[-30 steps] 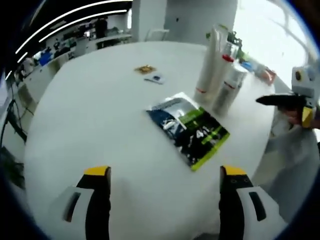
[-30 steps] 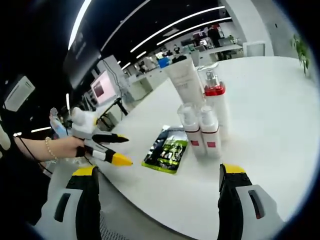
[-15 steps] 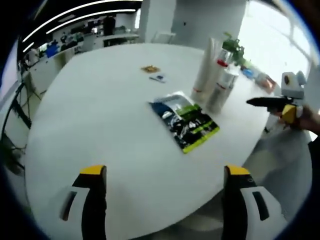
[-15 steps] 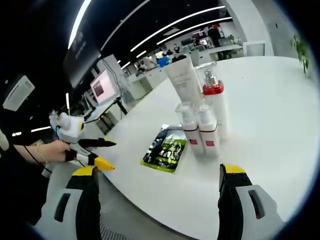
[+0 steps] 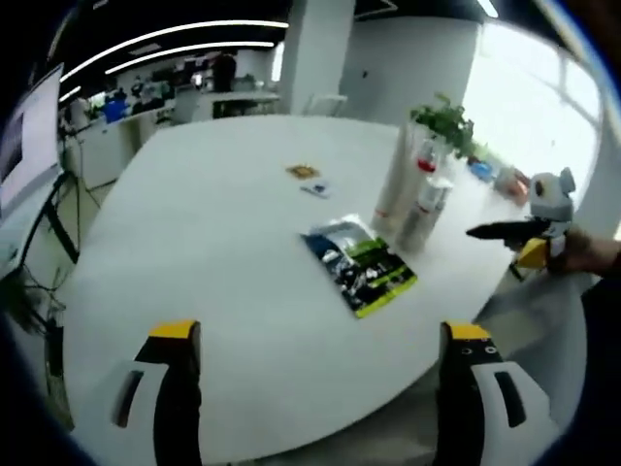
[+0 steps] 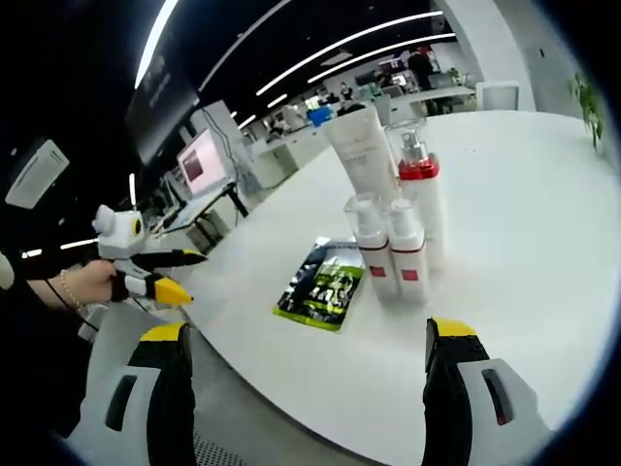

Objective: Arrange the skincare products in the storage area until every visible bottle or jar stands upright without overlapping.

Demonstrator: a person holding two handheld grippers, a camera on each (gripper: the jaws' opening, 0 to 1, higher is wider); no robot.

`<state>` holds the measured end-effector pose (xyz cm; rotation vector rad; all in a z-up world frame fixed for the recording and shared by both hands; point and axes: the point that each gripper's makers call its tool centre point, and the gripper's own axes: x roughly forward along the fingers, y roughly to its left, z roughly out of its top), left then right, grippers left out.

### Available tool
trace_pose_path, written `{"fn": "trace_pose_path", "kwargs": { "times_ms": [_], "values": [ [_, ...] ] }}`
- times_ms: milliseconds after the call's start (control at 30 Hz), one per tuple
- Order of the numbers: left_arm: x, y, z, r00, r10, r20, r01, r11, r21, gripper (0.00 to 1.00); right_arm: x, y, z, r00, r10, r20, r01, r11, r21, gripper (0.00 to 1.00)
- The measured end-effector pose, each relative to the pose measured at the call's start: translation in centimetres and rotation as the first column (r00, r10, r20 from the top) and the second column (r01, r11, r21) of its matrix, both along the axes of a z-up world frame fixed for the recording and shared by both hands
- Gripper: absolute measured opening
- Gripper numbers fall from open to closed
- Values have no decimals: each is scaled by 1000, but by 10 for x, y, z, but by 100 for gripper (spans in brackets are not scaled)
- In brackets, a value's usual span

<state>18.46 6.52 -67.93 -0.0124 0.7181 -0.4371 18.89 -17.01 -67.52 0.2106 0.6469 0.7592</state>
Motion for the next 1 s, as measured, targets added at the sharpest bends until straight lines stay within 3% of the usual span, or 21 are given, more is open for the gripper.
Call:
{"fn": "trace_pose_path", "kwargs": {
  "times_ms": [200, 1000],
  "values": [
    [0, 7, 8, 999, -1, 48, 1, 1000, 3, 99, -2, 3, -3, 1000, 21, -3, -21, 1000, -19, 100],
    [-1, 7, 0, 1000, 10, 16, -10, 1000, 9, 99, -2, 2, -3, 1000, 10, -4, -10, 1000, -14, 100]
  ]
}}
